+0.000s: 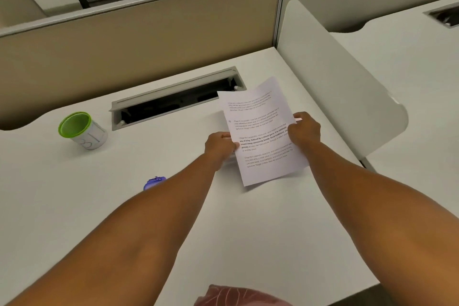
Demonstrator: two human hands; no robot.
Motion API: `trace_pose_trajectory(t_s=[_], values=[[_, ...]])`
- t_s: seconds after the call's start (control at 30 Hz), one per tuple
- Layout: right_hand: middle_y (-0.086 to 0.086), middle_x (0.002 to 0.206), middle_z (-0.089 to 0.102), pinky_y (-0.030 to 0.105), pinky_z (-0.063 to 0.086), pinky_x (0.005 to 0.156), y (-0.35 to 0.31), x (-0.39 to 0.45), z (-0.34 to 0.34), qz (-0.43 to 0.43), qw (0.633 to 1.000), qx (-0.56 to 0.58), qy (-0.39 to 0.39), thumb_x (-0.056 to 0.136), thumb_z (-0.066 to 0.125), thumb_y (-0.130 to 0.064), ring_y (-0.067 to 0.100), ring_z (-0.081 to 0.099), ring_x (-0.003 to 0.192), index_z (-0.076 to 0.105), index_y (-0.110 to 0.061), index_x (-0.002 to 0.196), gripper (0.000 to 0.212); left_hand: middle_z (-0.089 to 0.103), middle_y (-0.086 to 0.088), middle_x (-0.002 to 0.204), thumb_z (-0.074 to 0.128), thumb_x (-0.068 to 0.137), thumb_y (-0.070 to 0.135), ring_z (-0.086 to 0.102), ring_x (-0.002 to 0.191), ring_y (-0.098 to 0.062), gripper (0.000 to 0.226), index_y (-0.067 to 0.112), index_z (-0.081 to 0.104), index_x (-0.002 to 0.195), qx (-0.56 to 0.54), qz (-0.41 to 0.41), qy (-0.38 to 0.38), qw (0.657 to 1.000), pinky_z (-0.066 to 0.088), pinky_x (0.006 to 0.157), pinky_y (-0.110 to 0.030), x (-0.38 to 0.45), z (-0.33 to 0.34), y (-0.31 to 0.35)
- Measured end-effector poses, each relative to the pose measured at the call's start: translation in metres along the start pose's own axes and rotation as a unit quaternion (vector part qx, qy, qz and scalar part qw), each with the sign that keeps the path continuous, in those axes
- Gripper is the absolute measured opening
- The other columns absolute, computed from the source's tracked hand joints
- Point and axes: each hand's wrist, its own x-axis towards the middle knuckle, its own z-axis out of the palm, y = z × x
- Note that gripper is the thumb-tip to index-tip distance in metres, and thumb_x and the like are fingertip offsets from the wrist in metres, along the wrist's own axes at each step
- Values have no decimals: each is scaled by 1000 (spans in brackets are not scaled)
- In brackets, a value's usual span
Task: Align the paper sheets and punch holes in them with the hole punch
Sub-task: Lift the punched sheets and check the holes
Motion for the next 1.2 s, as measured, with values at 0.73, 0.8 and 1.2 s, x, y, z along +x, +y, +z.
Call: trace_pose_trajectory(t_s=[0.73, 0.8, 1.2], values=[[4, 133, 61, 28, 44, 98, 13, 86, -3, 46, 998, -39, 30, 83, 45, -4, 26, 56, 122, 66, -10, 123, 46, 73, 3, 98, 77, 78, 18, 71, 90, -17, 26, 21, 62, 100, 23, -4, 26, 999, 58, 88, -39, 51, 61, -3], [7, 135, 58, 29, 43, 100, 13, 87, -1, 41, 997, -54, 29, 84, 46, -5, 26, 54, 124, 64, -8, 125, 45, 73, 3, 97, 77, 78, 19, 70, 91, -16, 26, 22, 62, 99, 28, 1, 33, 999, 58, 88, -39, 52, 61, -3], [6, 146, 47, 40, 40, 109, 10, 83, 1, 65, 994, -90, 11, 82, 53, -19, 25, 44, 135, 47, -15, 142, 61, 63, 3, 117, 75, 82, 32, 61, 110, -18, 44, 20, 57, 121, 78, 9, 85, 993, 48, 99, -36, 52, 52, 1]])
